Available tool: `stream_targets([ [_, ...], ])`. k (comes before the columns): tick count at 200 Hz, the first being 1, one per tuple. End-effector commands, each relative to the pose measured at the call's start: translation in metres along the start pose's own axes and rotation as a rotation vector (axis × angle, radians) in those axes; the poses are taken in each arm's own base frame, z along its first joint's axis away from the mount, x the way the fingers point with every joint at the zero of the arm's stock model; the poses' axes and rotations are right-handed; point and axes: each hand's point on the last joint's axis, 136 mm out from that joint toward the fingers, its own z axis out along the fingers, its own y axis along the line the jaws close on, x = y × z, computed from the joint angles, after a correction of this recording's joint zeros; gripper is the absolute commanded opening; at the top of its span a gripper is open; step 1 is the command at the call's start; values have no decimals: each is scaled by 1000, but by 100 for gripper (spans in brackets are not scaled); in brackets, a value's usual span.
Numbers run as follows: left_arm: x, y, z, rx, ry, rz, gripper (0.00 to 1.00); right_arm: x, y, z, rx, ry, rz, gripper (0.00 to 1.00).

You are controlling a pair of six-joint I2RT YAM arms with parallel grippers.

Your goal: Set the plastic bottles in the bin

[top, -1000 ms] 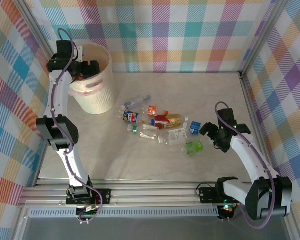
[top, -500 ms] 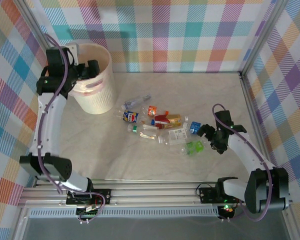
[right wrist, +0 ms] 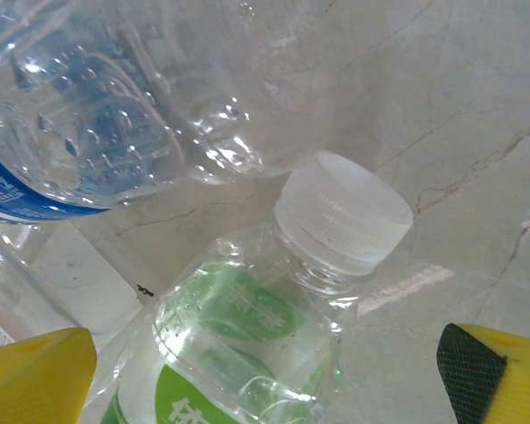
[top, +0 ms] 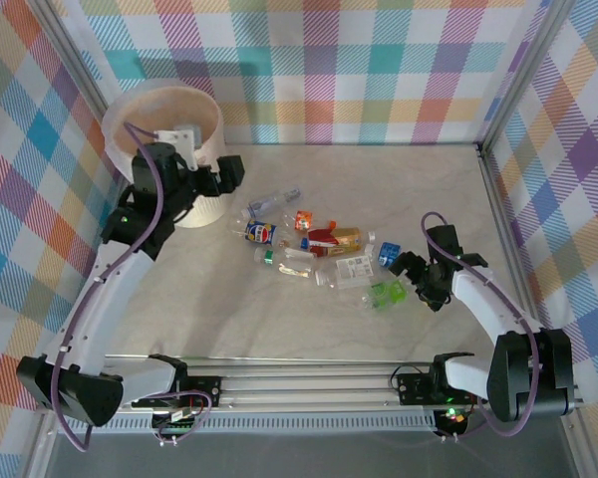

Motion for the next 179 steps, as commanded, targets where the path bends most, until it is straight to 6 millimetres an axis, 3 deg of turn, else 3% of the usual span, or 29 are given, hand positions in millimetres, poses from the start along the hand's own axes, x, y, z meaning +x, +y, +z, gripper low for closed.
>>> stream_targets([
  [1,0,-23,-1,70,-44,-26,100,1,0,5,-12,11,22,100],
  [35,20,-44,7,131,-33,-42,100,2,-2,11,-2,18,26,99],
  [91,46,-48,17,141,11,-84,100,6,-8,18,17,39,30,95],
  [179,54,-47,26,135,24,-97,100,13,-17,31,32,66,46,84],
])
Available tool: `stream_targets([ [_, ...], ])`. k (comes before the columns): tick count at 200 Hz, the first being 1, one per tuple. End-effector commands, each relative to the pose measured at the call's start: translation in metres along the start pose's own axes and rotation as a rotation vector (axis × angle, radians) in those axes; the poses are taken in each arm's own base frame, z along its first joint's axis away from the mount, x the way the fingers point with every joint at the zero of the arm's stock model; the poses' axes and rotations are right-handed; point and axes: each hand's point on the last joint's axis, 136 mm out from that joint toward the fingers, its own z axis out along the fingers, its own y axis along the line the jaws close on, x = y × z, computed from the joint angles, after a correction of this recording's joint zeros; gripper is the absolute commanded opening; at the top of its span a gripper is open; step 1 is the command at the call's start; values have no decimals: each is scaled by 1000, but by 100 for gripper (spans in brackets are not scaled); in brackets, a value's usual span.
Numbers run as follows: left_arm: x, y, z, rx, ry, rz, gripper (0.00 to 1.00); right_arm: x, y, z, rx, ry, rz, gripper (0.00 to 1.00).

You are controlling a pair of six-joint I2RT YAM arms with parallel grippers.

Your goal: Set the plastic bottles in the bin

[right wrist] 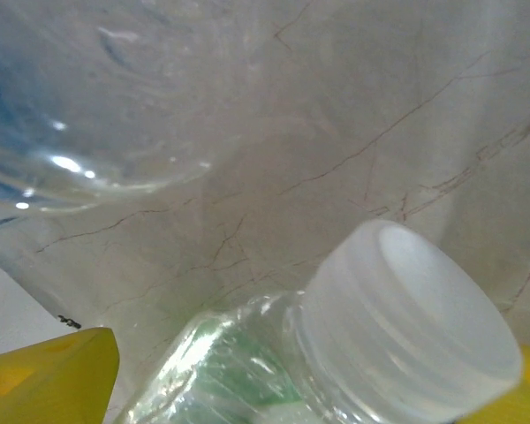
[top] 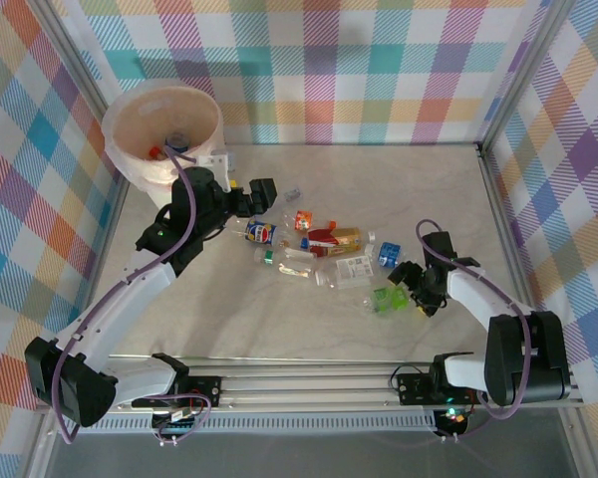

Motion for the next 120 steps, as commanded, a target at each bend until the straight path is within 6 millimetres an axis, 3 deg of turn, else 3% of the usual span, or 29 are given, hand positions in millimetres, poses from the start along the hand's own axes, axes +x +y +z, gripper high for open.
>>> stream_targets([
  [1,-4,-5,1,12,-27,-7,100,2,0,4,-10,13,18,84],
  [54,0,-3,4,4,-15,-10,100,3,1,4,-20,13,19,69],
  [120,0,-6,4,11,-13,-7,100,-1,9,-18,-64,-35,3,56],
])
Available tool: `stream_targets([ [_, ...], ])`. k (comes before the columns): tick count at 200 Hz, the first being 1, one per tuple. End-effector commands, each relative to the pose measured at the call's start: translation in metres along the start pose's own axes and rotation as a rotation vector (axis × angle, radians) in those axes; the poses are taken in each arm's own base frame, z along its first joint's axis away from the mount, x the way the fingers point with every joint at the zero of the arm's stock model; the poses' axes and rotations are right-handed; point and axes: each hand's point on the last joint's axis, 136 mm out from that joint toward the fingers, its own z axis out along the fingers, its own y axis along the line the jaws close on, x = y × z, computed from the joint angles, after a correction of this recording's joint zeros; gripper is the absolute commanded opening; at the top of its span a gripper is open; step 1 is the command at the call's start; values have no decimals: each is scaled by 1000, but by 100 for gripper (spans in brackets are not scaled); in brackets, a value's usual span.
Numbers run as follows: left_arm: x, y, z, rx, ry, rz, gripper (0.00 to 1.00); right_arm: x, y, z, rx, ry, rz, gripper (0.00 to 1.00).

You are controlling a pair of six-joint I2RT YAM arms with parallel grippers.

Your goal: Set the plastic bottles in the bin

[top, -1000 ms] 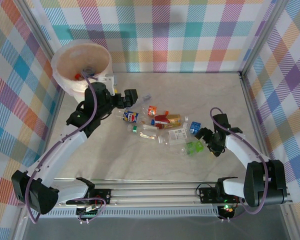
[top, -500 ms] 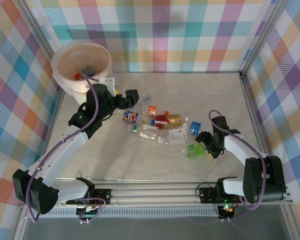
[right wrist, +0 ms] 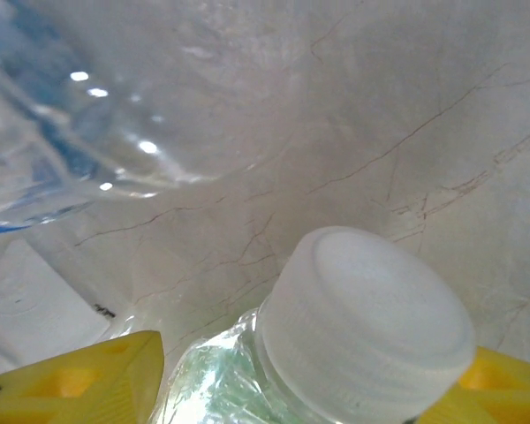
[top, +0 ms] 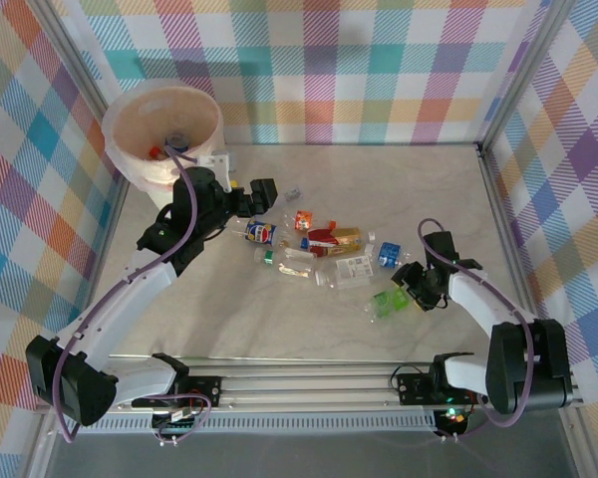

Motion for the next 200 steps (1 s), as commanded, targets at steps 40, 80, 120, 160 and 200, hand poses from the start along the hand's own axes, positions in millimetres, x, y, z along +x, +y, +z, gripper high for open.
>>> stream_targets([
  [40,3,-17,4,60,8,11,100,-3,17,-31,-76,-32,-18,53],
  [80,19,-45,10,147,90,72,100,-11,50,-66,-208,-88,-57,50],
  [120,58,-88,17,275,260,175,100,-25,89,-103,-346,-163,-128,50],
  [160,105,-136,23,405,410,283,100,-38,129,-127,-445,-216,-206,49],
  [200,138,-176,26,514,503,348,100,-39,167,-139,-501,-227,-291,49],
])
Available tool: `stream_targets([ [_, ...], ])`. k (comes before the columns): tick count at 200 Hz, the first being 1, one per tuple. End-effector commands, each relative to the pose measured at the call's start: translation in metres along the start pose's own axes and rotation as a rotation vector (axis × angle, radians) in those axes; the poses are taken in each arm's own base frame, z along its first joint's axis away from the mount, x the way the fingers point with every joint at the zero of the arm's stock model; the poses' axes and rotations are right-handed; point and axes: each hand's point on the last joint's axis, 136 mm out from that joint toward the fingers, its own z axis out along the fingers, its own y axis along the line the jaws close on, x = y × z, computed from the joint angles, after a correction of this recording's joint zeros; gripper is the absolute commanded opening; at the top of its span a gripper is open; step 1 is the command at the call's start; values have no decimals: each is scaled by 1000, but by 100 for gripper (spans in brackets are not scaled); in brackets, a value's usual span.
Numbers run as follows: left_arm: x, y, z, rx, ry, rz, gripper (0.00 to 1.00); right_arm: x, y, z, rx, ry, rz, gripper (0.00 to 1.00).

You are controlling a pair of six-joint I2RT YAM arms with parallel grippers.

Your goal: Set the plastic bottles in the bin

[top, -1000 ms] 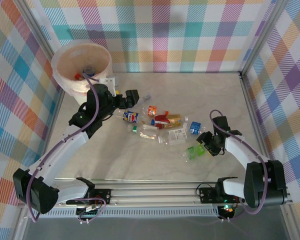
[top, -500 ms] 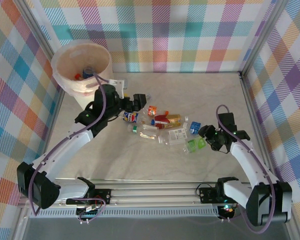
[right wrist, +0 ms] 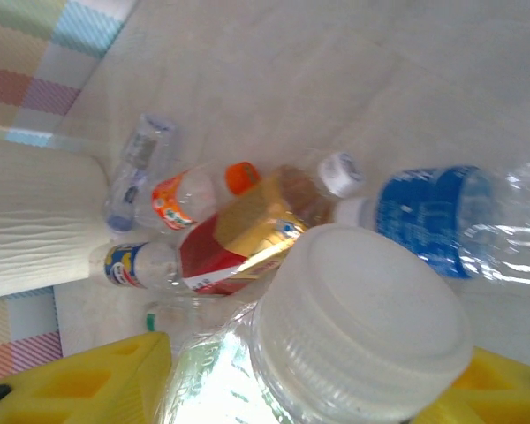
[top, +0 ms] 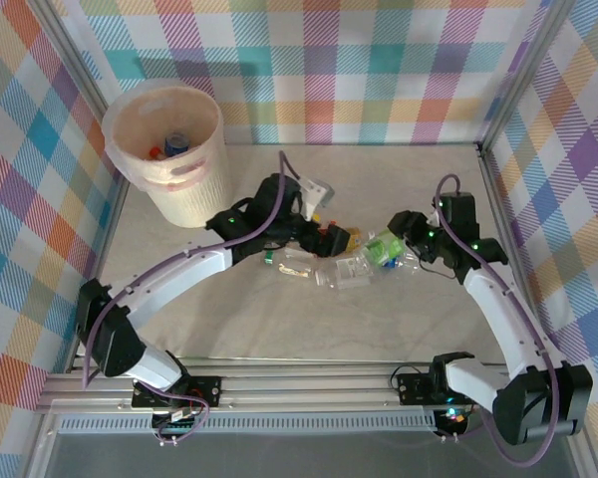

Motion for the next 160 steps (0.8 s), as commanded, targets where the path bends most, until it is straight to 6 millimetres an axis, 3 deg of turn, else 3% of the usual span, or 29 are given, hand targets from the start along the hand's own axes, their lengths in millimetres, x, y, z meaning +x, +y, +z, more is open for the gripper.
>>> stream_targets([
  [1,3,-28,8,86,50,67,100,-10,33,0,-84,-19,-79,49],
  [46,10,-33,30,86,101,66,100,-8,65,5,-145,-9,-135,48],
  [88,12,-33,41,98,113,33,99,-6,82,4,-186,-9,-161,49],
  [128,9,-36,44,114,94,12,84,-1,93,3,-218,-1,-172,49],
  [160,7,-37,44,119,84,5,66,2,100,2,-241,4,-182,49],
])
